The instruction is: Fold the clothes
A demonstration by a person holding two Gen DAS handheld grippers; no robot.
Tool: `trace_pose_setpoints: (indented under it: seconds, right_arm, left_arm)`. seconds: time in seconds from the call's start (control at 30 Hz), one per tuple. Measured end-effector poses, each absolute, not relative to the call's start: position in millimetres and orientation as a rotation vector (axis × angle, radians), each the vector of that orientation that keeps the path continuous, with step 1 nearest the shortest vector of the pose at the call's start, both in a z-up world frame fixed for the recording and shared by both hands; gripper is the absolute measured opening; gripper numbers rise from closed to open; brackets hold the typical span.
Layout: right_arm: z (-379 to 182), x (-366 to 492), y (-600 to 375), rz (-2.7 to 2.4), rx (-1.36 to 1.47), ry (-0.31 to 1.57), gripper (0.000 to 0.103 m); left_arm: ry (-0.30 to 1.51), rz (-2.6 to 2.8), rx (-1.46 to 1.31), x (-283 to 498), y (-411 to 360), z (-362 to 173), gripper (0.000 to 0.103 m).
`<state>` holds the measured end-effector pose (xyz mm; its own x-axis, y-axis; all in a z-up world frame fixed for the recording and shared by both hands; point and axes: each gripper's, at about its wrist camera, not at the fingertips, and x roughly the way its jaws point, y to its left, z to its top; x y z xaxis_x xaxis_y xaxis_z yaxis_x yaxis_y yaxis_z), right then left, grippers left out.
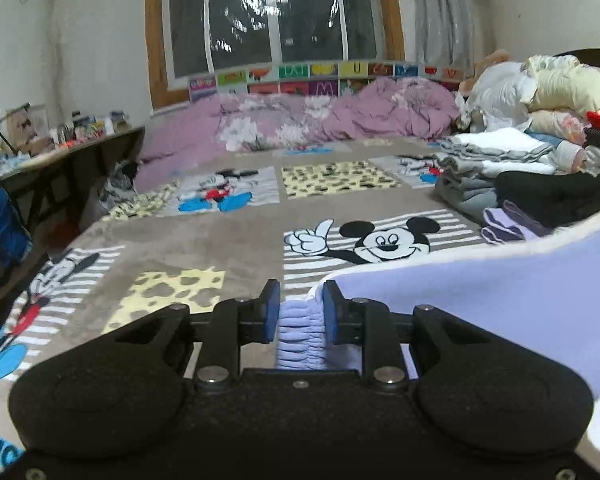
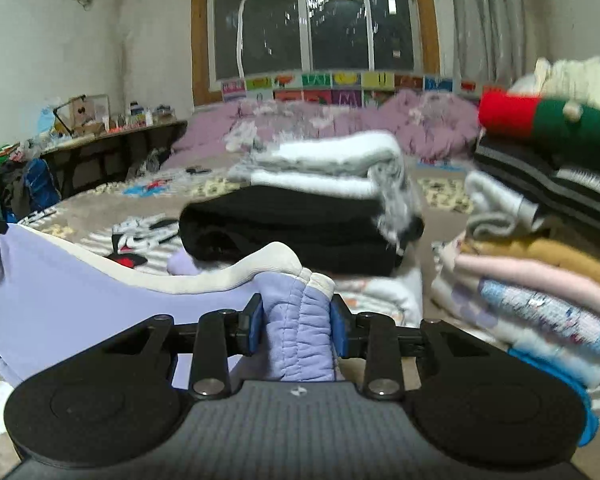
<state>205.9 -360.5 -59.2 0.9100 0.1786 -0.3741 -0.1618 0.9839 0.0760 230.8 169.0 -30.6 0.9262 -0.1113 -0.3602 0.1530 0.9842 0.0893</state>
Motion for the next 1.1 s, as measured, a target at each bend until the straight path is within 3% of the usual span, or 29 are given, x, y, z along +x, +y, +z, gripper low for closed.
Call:
trace_pose_setpoints:
  seconds: [0.2,0.27,0.6,0.7,0.73,0.77,0.83,0.9,1.1]
  right_arm:
    - [-50,155,-354,0.196,0.037,0.285,0.035]
    - [-49,135,-353,0.212,0.032,0.273,0.035]
    - [-32,65,-371,0.350,0.041,0.277,0.035]
    - [-33,52,-366,0.378,-0.028,0.304,0.035]
    - [-35,48,-362,0.385,-0.063,0.311,0.035]
    - [-36,45,-354,0.403,-0.111,0.321,0.035]
    - [-37,39,-341,0.427,-0.187,0.321,0.035]
    - [-37,30,-330,0.449,-0.240,0.317,0.035]
    - [-36,10,-318,0.479,-0.302,0.311,0.035]
  left_arm:
    - [0.279,-0.149,0.131,173,182,-29,0.021]
    - [0.264,-0.140,0.159,154,183,-28,0.000]
    - [0.285,-0.141,0.143,77,186,-34,0.000]
    - [0.298,-0.140,0.146,90,168,-24,0.004]
    - [0.335,-0.145,0.141,99,162,-20,0.013]
    - [0.349,-0.137,0.106,112,158,-15,0.031]
    - [0.387,-0.130,0.025,140,153,-5,0.050]
    - [0.425,-0.109,-0.025,160,149,2,0.050]
    - [0.634,-0.170,0.177,254,116,8,0.050]
